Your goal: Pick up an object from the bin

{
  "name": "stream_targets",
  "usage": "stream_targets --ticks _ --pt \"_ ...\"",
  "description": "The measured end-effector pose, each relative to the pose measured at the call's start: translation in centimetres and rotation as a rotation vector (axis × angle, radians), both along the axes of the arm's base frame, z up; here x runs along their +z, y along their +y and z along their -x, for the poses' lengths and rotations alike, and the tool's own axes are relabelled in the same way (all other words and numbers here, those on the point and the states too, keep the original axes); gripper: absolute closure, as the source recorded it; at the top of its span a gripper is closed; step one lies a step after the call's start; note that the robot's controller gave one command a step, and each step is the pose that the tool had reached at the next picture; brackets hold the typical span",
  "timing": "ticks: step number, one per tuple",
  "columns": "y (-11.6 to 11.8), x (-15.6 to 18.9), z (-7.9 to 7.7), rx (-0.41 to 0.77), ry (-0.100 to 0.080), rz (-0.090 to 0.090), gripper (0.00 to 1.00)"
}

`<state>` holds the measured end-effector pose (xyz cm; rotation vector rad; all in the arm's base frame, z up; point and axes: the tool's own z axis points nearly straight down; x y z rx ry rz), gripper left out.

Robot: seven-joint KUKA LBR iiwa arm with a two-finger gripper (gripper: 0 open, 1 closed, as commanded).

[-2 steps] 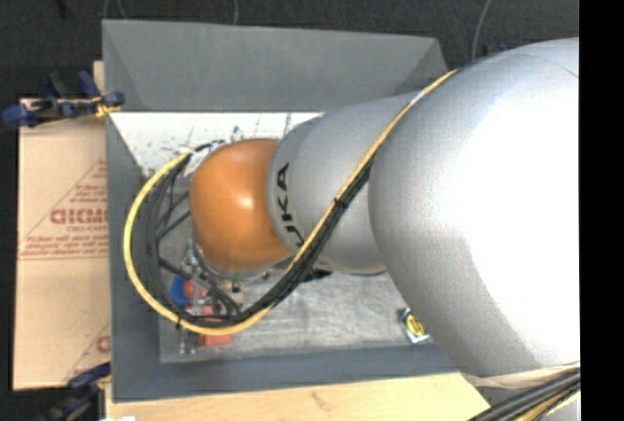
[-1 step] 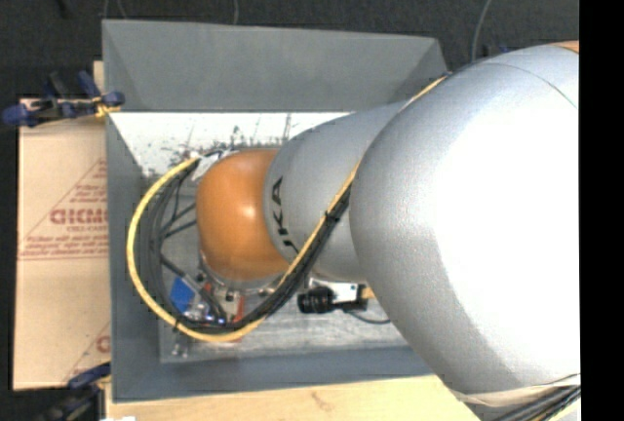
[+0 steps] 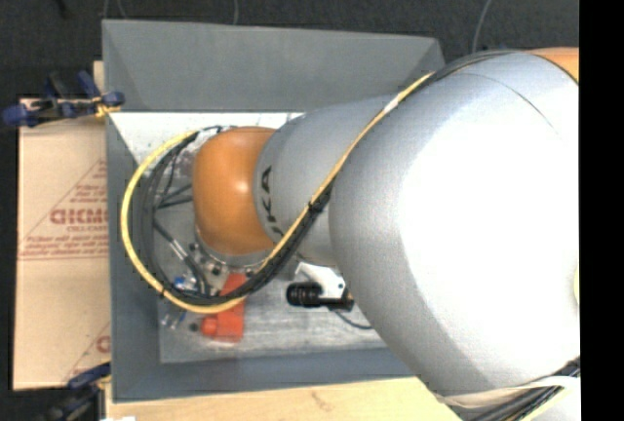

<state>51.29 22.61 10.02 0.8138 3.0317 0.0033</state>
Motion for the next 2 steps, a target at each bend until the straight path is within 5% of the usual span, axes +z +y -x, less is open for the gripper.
stream_targets --ticks 1,2 --pt "0.5 -2.6 2.4 -0.379 -0.003 0.003 0.00" --pt "-0.8 -2.6 1.9 -0.615 -0.004 -0.009 0.00"
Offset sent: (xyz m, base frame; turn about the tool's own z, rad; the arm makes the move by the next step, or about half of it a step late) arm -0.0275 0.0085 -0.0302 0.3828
